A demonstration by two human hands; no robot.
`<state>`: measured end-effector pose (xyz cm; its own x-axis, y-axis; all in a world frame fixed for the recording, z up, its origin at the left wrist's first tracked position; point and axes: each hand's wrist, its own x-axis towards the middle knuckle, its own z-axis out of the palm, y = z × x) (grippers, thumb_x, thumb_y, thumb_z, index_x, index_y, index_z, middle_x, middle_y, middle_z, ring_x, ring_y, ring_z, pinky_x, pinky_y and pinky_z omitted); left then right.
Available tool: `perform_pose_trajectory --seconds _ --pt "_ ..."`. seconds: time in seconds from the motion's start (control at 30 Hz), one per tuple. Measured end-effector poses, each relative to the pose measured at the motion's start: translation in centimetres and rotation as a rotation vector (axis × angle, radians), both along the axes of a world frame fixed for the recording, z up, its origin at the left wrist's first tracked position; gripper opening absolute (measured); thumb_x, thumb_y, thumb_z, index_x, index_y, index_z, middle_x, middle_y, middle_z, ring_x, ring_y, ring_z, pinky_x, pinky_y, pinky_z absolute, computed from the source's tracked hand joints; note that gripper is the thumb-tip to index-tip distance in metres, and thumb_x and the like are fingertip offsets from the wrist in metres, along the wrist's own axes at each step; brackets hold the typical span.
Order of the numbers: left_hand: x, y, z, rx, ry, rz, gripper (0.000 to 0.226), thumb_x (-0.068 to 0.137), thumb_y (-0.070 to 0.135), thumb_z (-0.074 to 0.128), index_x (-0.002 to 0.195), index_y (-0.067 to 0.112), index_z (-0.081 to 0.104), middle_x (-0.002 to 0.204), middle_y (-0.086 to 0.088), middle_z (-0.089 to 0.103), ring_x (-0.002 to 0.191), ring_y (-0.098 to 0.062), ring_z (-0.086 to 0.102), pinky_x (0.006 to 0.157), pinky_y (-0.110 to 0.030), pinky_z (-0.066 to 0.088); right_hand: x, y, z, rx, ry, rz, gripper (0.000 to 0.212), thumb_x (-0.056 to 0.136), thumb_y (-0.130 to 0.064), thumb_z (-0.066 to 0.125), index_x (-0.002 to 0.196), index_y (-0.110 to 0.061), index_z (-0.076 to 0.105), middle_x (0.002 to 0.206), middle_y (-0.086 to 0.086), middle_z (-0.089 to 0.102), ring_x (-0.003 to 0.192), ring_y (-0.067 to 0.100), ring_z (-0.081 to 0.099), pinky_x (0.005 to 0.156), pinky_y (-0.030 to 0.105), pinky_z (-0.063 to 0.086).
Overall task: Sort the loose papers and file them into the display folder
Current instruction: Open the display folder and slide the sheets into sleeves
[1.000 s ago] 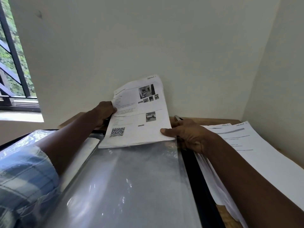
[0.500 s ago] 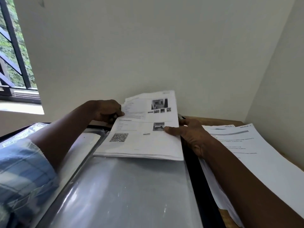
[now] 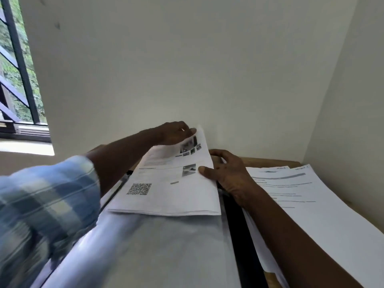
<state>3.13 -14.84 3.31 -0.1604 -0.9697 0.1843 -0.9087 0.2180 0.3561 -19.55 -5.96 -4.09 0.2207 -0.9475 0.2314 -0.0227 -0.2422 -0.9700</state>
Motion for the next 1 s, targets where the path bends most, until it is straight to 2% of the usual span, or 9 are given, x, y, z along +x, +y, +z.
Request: perform_pose_trajectory --seconds 0.07,0.13,0.3,0.4,0.63,0.77,0.83,0.9,1.0 --pt "-1.4 -1.1 1.2 0.049 0.035 -0.014 0.066 0.103 0.069 0.026 0.078 0.023 0.065 0.094 0.000 0.068 0.098 -0.026 0.064 0.097 -0.039 0.043 -0.1 0.5 0.3 -0.031 -0.052 0.059 0.054 0.079 -0.003 0.086 0.125 -0.022 0.064 0.109 0.012 0.077 0.095 0.029 0.076 0.078 0.044 0.063" --pt "-1.9 -1.8 1.6 0.071 0.097 0.004 0.067 0.104 0.067 0.027 0.070 0.021 0.061 0.089 -0.001 0.065 0.092 -0.024 0.061 0.097 -0.039 0.043 -0.2 0.6 0.4 -0.051 -0.064 0.060 0.054 0.081 -0.002 0.085 0.125 -0.021 0.061 0.106 0.012 0.078 0.091 0.027 0.077 0.072 0.039 0.063" --pt "-2.0 -2.2 0.0 0.010 0.206 -0.072 0.043 0.110 0.035 0.042 0.072 0.015 0.048 0.080 -0.003 0.056 0.079 -0.022 0.050 0.076 -0.032 0.039 -0.1 -0.2 -0.1 0.005 0.010 -0.076 0.072 0.069 -0.023 0.096 0.130 -0.023 0.057 0.121 0.002 0.069 0.090 0.011 0.072 0.075 0.027 0.060" --pt "-2.5 -1.2 -1.1 0.121 0.241 -0.121 0.038 0.110 0.027 0.041 0.076 0.015 0.050 0.082 -0.003 0.057 0.074 -0.017 0.050 0.074 -0.031 0.040 -0.2 -0.3 -0.1 -0.006 0.040 -0.106 0.080 0.073 -0.025 0.094 0.141 -0.019 0.052 0.125 -0.002 0.055 0.089 -0.007 0.054 0.069 0.012 0.045" --pt "-3.7 2.4 -2.6 0.287 0.161 -0.092 0.052 0.109 0.052 0.036 0.076 0.016 0.054 0.080 0.001 0.057 0.073 -0.015 0.051 0.078 -0.032 0.042 -0.1 -0.4 -0.2 0.011 0.061 -0.152 0.085 0.068 -0.028 0.095 0.141 -0.016 0.053 0.132 0.002 0.056 0.113 0.018 0.060 0.097 0.033 0.052" --pt "-4.0 5.8 -2.7 0.345 0.142 -0.145 0.076 0.098 0.077 0.026 0.099 0.019 0.075 0.102 0.004 0.071 0.098 -0.014 0.066 0.101 -0.035 0.047 -0.2 -0.3 -0.1 0.041 0.077 -0.147 0.084 0.067 -0.026 0.096 0.139 -0.014 0.053 0.128 0.004 0.059 0.107 0.019 0.065 0.093 0.036 0.056" --pt "-4.1 7.7 -2.6 0.323 0.123 -0.140 0.076 0.095 0.081 0.022 0.096 0.026 0.075 0.108 0.004 0.071 0.105 -0.015 0.064 0.106 -0.037 0.044 -0.2 -0.2 0.0 0.059 0.080 -0.139 0.085 0.067 -0.027 0.096 0.139 -0.015 0.052 0.128 0.005 0.058 0.106 0.021 0.066 0.093 0.037 0.057" --pt "-4.3 9.3 -2.7 0.246 0.072 -0.129 0.076 0.094 0.084 0.021 0.089 0.027 0.071 0.116 -0.006 0.071 0.107 -0.020 0.063 0.103 -0.037 0.045 -0.1 0.0 0.0 0.067 0.083 -0.140 0.088 0.065 -0.029 0.097 0.139 -0.015 0.052 0.131 0.006 0.057 0.110 0.024 0.065 0.095 0.038 0.056" --pt "-5.0 11.7 -2.8 0.111 -0.022 -0.101 0.078 0.103 0.068 0.025 0.097 0.004 0.069 0.107 -0.019 0.069 0.100 -0.028 0.063 0.080 -0.028 0.044 -0.1 0.2 0.2 0.067 0.062 -0.143 0.083 0.068 -0.031 0.094 0.137 -0.012 0.053 0.129 0.009 0.060 0.102 0.019 0.066 0.081 0.028 0.054"
